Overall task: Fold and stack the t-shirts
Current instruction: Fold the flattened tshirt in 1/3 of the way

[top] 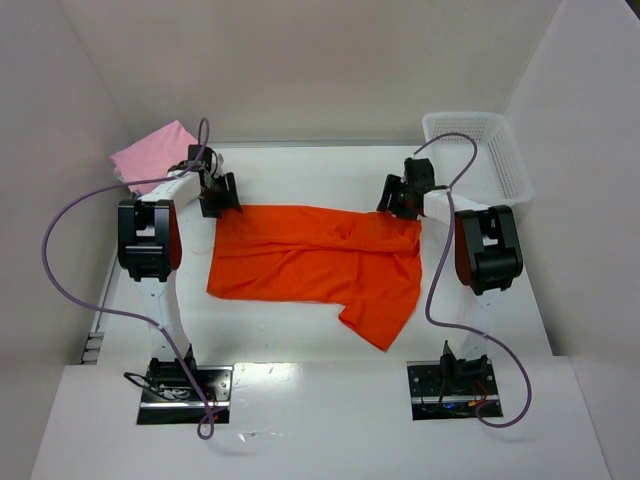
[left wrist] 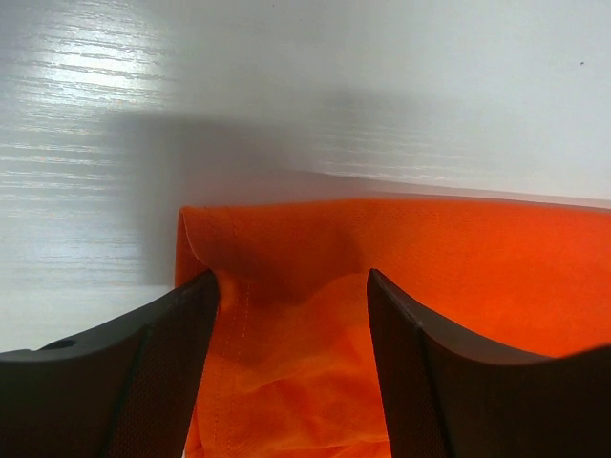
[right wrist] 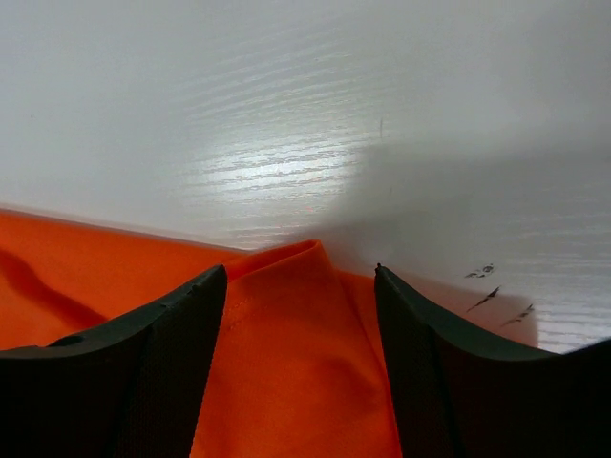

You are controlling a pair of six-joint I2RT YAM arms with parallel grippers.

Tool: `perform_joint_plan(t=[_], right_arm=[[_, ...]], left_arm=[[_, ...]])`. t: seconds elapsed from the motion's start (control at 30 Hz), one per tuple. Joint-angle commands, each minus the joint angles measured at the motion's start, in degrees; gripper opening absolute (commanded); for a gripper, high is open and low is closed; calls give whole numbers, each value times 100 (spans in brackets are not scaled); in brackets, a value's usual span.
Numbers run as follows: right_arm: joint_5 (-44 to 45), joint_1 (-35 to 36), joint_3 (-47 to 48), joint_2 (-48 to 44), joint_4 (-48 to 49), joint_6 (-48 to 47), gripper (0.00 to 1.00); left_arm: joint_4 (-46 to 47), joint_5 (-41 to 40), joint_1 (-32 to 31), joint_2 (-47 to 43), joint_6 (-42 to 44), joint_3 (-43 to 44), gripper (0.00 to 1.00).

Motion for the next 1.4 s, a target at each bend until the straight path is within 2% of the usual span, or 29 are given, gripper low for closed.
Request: perform_joint_plan(t=[0.0, 0.2, 0.33, 0.37, 0.5, 0.7, 1.07, 1.37], right_arm=[[-54, 41, 296, 117, -45, -54, 68], [-326, 41, 358, 179, -45, -54, 53], [-458, 41, 305, 232, -45, -54, 37], [-537, 41, 305, 232, -45, -54, 30], [-669, 41, 305, 179, -45, -1, 16], [-906, 41, 77, -207, 60, 51, 12], [-1486, 146, -1522, -2139, 17, 376, 12], [-1619, 655, -2524, -3335, -545, 1062, 13]], left_arm=[[-21, -320, 2, -37, 114, 90, 72], [-21, -320, 2, 16, 114, 90, 73], [-73, -268, 2, 68, 114, 142, 73], [-73, -267, 2, 120, 114, 142, 73], [-73, -267, 2, 121, 114, 142, 73], [-73, -267, 2, 121, 114, 142, 73], [-73, -205, 2, 226, 114, 142, 73], [-73, -205, 2, 226, 167, 142, 73]])
